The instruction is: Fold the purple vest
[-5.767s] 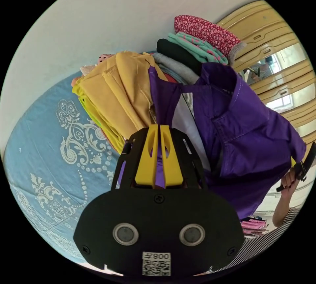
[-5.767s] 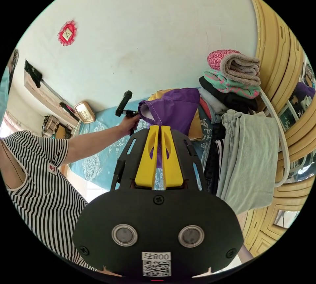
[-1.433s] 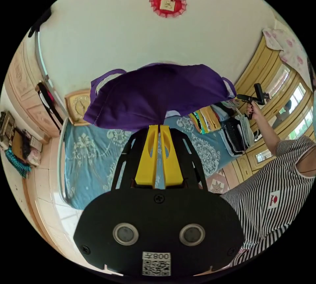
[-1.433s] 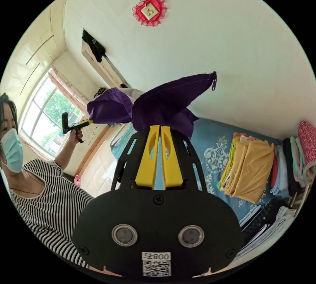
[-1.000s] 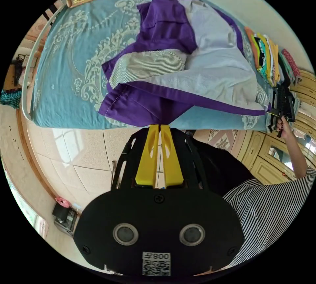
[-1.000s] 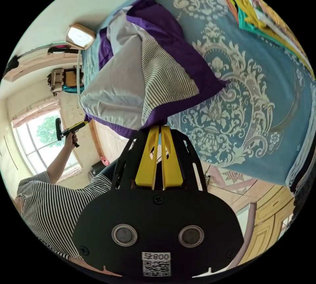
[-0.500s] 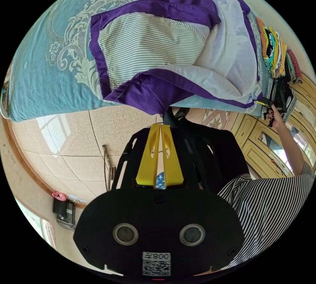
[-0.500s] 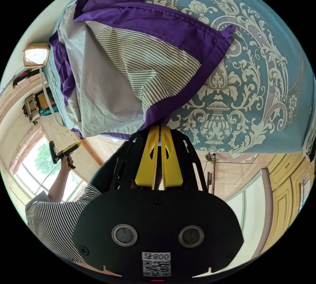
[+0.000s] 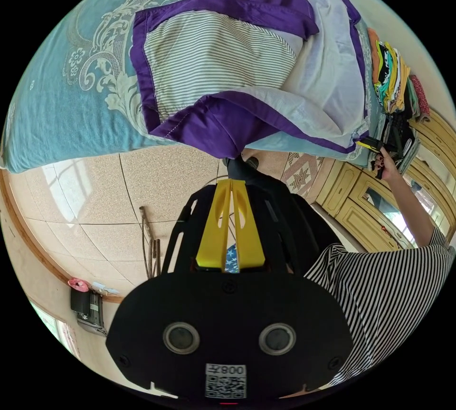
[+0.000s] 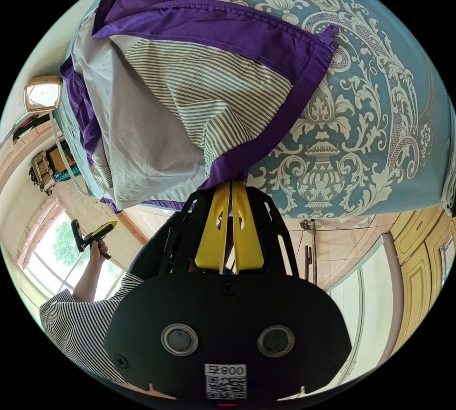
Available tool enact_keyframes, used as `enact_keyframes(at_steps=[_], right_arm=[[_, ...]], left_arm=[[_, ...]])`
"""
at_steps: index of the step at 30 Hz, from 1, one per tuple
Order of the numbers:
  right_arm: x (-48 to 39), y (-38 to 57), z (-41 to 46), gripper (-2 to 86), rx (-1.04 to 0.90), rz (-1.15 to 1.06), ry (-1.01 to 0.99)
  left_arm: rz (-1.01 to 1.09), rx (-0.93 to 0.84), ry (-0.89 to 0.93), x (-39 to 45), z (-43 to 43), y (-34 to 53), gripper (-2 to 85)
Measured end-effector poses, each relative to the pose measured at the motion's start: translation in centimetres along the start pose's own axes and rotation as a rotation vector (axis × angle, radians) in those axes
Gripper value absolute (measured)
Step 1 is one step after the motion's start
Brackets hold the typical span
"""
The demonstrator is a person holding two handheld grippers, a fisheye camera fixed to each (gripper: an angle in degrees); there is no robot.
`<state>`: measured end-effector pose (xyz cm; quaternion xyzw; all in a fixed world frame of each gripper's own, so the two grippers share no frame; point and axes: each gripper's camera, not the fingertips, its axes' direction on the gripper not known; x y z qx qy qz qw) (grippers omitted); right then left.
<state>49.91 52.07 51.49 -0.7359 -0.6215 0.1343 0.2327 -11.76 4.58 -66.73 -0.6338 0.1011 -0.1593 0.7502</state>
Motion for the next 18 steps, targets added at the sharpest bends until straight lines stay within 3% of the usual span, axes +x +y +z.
enact_keyframes(at_steps=[11,18], right_arm=[[4.4,-0.3,-3.3,0.1,-0.001,0.049,0.002],[7.0,0.2,-4.9,0.2,-0.006,0.04,-0.012]], left_arm=[[-0.032,0.105,0.035,-1.3,-2.7,-3.0,0.2],[-0.118,0.261,0.067,-3.7,-5.4,-4.8,0.4]])
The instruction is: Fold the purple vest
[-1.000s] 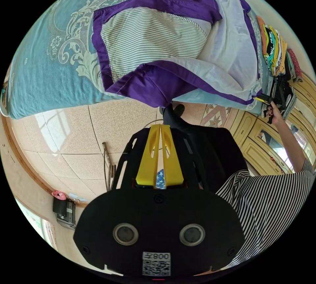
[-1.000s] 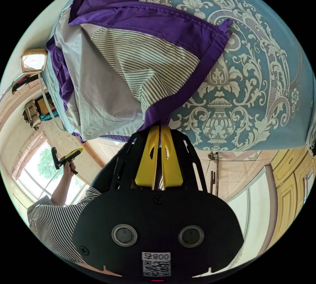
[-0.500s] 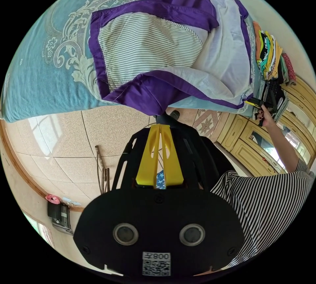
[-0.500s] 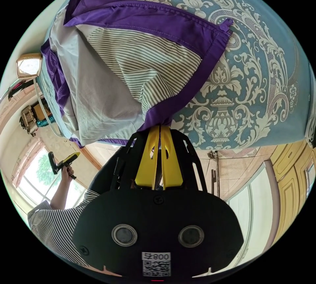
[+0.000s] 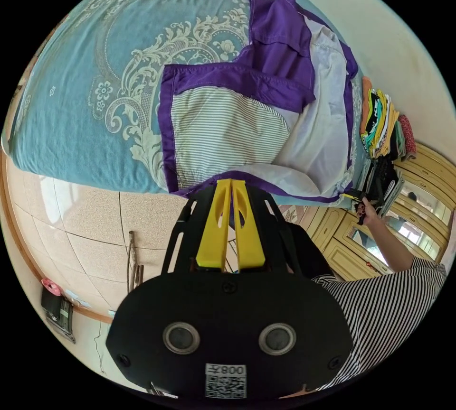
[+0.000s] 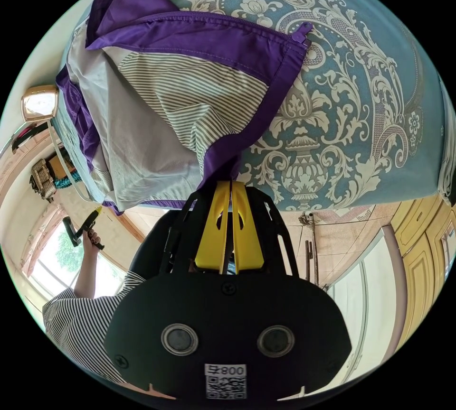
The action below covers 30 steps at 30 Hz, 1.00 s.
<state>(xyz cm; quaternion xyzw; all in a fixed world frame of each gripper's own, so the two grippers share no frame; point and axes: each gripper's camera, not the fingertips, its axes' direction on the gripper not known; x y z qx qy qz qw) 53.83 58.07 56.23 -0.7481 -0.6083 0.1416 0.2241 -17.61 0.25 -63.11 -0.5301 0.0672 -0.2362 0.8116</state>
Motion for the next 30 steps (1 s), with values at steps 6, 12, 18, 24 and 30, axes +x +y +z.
enact_keyframes(at_steps=[6,12,18,24,30], right_arm=[[2.1,0.7,-0.9,0.2,0.004,-0.043,-0.013],[4.7,1.9,-1.4,0.2,0.028,-0.104,-0.074],[8.0,3.8,-1.8,0.7,0.089,-0.176,-0.165],[12.1,7.3,-2.8,2.3,0.225,-0.197,-0.316],[16.1,11.4,-4.6,5.8,0.452,-0.175,-0.418]], left_arm=[[-0.098,0.152,-0.006,-3.0,-1.2,-2.7,0.8],[-0.189,0.276,0.019,-6.2,-0.7,-5.2,1.5],[-0.165,0.246,-0.151,-6.1,2.9,-7.2,1.6],[-0.09,0.32,-0.196,-5.7,3.9,-5.1,0.8],[0.028,0.524,-0.025,-4.2,1.3,0.3,0.5]])
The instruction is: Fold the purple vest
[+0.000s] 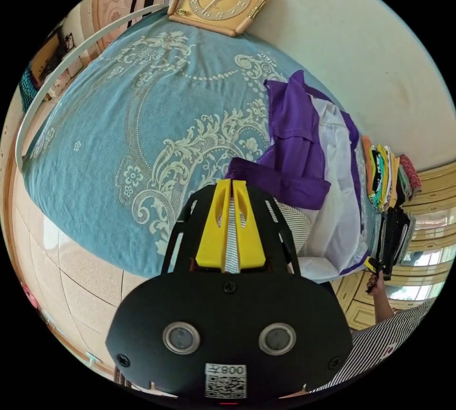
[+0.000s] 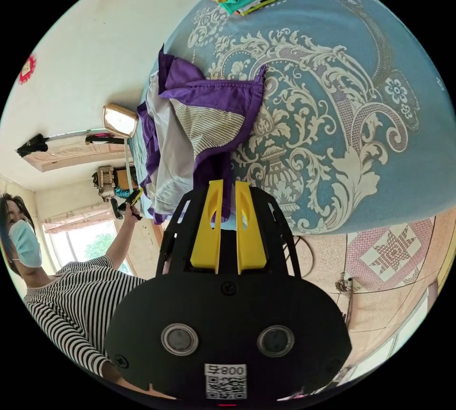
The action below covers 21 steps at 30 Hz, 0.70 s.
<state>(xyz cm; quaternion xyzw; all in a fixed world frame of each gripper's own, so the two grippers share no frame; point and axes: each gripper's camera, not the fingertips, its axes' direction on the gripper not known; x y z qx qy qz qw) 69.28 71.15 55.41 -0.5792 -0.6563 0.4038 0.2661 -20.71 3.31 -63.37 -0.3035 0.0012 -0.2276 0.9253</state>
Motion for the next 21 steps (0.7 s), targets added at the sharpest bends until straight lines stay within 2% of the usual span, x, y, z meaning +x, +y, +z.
enact_keyframes(at_steps=[4,8,10,13,16,18,21], right_arm=[[0.8,0.2,-0.6,7.5,0.061,-0.004,-0.044],[0.2,0.7,0.1,8.7,0.113,-0.014,-0.2],[-1.1,1.2,0.7,8.8,0.116,-0.046,-0.229],[-3.0,1.7,2.0,8.8,0.082,-0.097,-0.196],[-4.3,2.3,3.1,8.8,0.062,-0.127,-0.177],[-5.3,3.0,4.0,8.8,0.051,-0.147,-0.117],[-6.2,3.5,5.9,8.6,0.003,-0.16,-0.012]], left_arm=[[0.12,0.11,0.145,2.6,-4.7,3.2,0.4],[0.212,0.185,0.289,4.9,-8.5,5.7,0.4],[0.3,0.207,0.447,7.3,-10.2,7.3,0.4],[0.47,0.077,0.533,12.2,-8.9,10.0,0.4],[0.576,-0.103,0.487,16.1,-4.3,13.0,0.4],[0.555,-0.153,0.481,16.6,-2.3,14.2,0.4],[0.47,-0.136,0.526,15.8,-1.6,14.8,0.3]])
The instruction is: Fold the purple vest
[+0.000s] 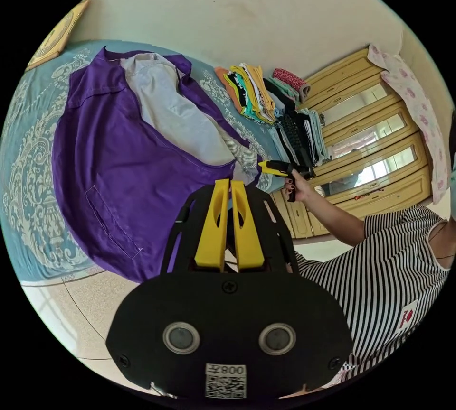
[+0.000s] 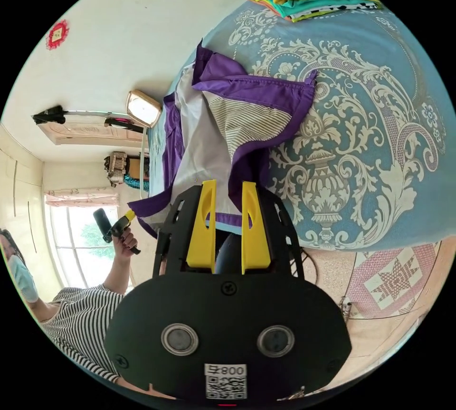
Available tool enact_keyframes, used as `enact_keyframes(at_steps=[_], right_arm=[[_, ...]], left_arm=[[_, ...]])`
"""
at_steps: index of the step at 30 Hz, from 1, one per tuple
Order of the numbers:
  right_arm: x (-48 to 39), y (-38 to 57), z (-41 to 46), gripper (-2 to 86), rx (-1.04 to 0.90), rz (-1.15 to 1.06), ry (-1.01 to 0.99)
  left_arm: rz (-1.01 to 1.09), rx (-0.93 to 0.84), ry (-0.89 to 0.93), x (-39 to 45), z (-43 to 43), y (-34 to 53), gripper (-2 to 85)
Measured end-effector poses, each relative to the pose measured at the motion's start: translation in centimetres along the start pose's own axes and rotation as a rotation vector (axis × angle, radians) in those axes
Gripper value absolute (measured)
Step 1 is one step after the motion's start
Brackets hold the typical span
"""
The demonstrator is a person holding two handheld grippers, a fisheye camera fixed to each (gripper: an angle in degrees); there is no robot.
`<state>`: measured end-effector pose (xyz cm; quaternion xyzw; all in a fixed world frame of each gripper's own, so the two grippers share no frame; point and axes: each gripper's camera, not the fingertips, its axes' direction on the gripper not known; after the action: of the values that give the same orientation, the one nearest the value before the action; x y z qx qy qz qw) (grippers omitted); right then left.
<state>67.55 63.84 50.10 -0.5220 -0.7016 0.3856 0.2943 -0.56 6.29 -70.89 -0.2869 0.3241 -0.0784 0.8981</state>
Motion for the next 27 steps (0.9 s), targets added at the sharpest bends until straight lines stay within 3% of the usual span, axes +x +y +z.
enact_keyframes(at_steps=[8,15,23,27], right_arm=[[-2.6,-0.6,5.5,3.4,-0.112,-0.053,0.241],[-4.7,-0.3,2.9,0.8,-0.105,-0.127,0.387],[-3.7,-0.7,2.2,2.8,-0.039,0.043,0.374],[-8.5,-5.0,2.7,4.6,0.093,-0.072,0.292]], left_arm=[[0.04,0.037,-0.013,2.2,-1.6,-1.0,0.4],[0.171,-0.115,0.005,5.5,1.9,-1.9,0.5],[0.029,0.084,-0.031,0.8,-3.1,-5.5,2.8],[-0.062,0.129,-0.165,-3.7,-5.6,-10.8,5.3]])
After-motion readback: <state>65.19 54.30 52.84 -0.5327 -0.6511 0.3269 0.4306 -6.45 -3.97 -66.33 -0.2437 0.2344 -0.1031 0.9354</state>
